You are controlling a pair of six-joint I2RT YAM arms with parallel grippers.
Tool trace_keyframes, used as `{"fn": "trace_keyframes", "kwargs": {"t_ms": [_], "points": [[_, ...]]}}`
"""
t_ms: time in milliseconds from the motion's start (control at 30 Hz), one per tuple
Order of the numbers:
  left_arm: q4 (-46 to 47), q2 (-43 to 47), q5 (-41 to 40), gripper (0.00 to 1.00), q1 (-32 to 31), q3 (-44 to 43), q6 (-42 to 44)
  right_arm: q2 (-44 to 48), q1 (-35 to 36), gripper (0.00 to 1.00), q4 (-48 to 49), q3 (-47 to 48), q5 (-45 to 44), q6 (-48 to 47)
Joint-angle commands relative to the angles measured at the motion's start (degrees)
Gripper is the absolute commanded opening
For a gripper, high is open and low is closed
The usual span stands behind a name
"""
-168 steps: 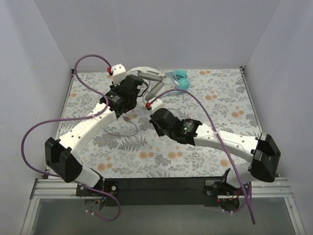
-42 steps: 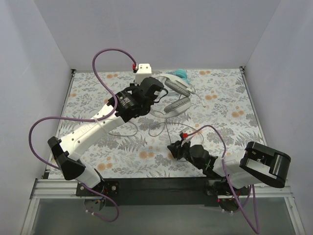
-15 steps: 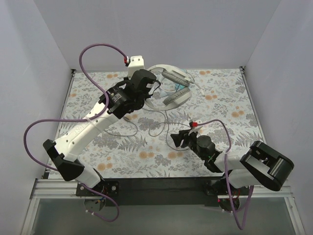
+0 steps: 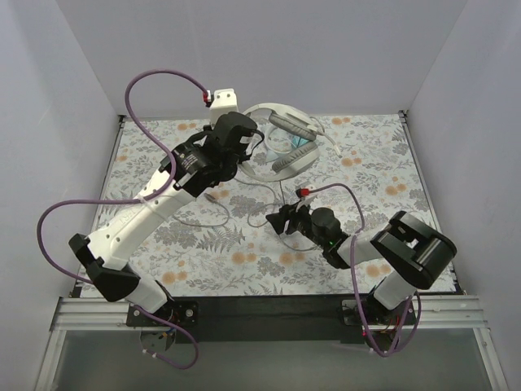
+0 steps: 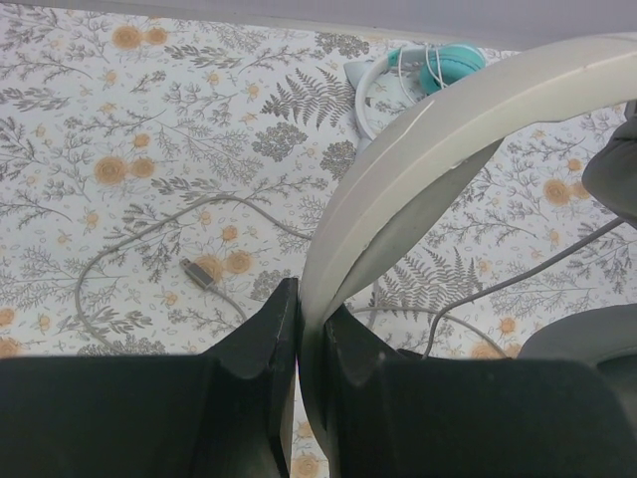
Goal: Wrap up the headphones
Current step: Wrap the headphone cable with the right arm
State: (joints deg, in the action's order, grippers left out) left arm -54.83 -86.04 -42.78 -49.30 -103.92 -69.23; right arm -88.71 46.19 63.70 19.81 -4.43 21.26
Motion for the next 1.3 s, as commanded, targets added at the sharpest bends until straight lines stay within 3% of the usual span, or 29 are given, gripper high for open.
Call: {"fn": "trace_keyframes", "kwargs": {"t_ms": [0, 167, 267, 300, 433, 500, 633, 733, 767, 833, 867, 933, 967, 1067, 1267], "points": [[2.98, 3.78, -0.9, 0.0, -0.01, -4.1, -1.26, -4.27, -0.14, 0.65, 5.54, 3.03, 1.17, 2.2], [2.27, 3.51, -1.6, 0.0, -0.01, -4.89, -1.43, -10.43, 0.47, 0.55, 10.99, 3.75, 1.88, 5.81], [3.23, 3.69, -2.83, 0.0, -0.01, -4.36, -1.87, -10.96, 3.19, 0.41, 13.64, 2.08, -0.05, 7.48], [3.76, 3.69, -3.09, 0.0, -0.01, -4.1, -1.96, -10.87, 3.9, 0.3, 15.29, 0.85, -0.32, 8.01], [5.78, 2.29, -4.23, 0.0, 0.08, -5.06, -2.22, -10.61, 7.67, 0.08, 20.48, -2.93, 0.03, 10.99], [6.66, 1.49, -4.76, 0.0, 0.34, -5.85, -1.79, -9.48, 9.52, 0.01, 22.68, -4.69, -0.32, 11.79], [8.95, 0.17, -5.82, 0.0, 1.92, -5.95, 0.84, -3.77, 12.86, 0.01, 21.22, -9.87, -0.23, 12.24], [10.96, -0.88, -6.17, 0.0, 4.21, -4.37, 1.99, 5.1, 16.9, 0.01, 4.74, -9.27, -4.61, 11.53], [11.67, -1.23, -6.95, 0.0, 4.56, -3.23, 2.78, 7.38, 17.87, 0.01, -9.68, -6.4, -8.19, 11.44], [12.38, -2.9, -9.76, 0.0, 5.09, -2.61, 3.31, 12.93, 21.29, 0.01, -25.04, -2.34, -13.48, 11.88], [12.72, -3.51, -10.9, 0.0, 5.09, -1.65, 4.1, 14.16, 22.18, 0.01, -40.34, 2.55, -18.11, 12.92], [14.22, -4.92, -13.28, 0.0, 5.18, -0.33, 4.63, 16.19, 24.55, 0.01, -54.32, 7.15, -23.06, 13.46], [14.92, -5.27, -13.64, 0.0, 5.18, 1.25, 5.07, 16.63, 25.25, 0.01, -66.04, 11.95, -27.09, 13.37], [16.59, -5.98, -13.55, 0.0, 5.18, 3.36, 5.16, 17.78, 27.45, 0.01, -85.94, 19.01, -35.61, 14.51], [17.3, -6.51, -13.29, 0.0, 3.6, 8.81, 4.28, 23.75, 29.39, 0.01, -106.03, 32.99, -47.93, 14.26]]}}
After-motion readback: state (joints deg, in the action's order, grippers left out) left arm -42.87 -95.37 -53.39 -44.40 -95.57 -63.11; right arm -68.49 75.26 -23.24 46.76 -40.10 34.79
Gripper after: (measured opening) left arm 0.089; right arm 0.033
